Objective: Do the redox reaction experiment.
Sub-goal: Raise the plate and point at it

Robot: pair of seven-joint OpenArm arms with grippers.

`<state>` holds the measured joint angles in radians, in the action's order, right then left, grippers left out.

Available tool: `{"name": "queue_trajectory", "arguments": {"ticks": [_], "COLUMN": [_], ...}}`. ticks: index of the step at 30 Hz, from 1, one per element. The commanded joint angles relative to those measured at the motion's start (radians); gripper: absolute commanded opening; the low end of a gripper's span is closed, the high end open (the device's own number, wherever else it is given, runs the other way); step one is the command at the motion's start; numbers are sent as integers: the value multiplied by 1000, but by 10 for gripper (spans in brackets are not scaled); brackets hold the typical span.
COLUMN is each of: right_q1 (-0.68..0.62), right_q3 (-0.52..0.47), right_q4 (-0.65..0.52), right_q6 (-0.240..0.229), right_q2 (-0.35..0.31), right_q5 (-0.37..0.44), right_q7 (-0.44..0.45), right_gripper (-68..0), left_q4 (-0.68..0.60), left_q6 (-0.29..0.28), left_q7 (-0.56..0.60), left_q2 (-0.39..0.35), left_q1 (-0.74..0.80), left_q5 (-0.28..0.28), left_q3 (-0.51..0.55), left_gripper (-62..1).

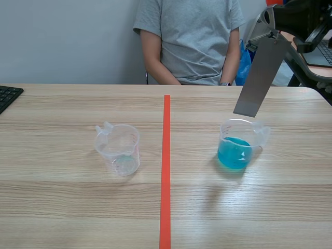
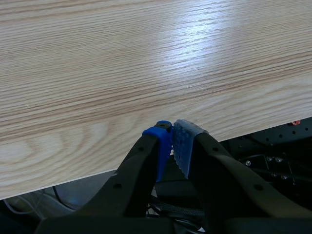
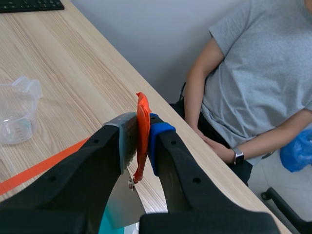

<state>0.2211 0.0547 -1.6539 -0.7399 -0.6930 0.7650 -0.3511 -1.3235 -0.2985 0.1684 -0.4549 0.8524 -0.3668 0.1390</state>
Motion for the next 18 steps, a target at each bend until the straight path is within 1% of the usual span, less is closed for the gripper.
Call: {"name": "queue_trajectory", "arguments": {"ticks": [1,4,6,10,15,18], "right_q1": [22,22,22,22,23,23], "right_q3": [-19,-36,-43,-50,-50,-50], "right_q4": [-23,-39,-50,-66,-68,-68], "right_q6": [-6,-6,-6,-6,-6,-6], "right_q2": [-19,-19,-19,-19,-19,-19], "right_q5": [28,58,60,60,96,103], "right_q7": [4,-21,-27,-29,-35,-37], "right_gripper": [-662,-662,-662,-662,-662,-662], "left_q4": [-7,-7,-7,-7,-7,-7], "left_q6": [-2,-2,-2,-2,-2,-2], "left_q7": [14,14,14,14,14,14], "left_q2": [-6,-6,-6,-6,-6,-6], "left_q1": [0,0,0,0,0,0], "left_q5": [-6,-6,-6,-6,-6,-6], "left_q3": [7,7,7,7,7,7], "left_gripper": [-558,-558,-558,-558,-558,-558]}}
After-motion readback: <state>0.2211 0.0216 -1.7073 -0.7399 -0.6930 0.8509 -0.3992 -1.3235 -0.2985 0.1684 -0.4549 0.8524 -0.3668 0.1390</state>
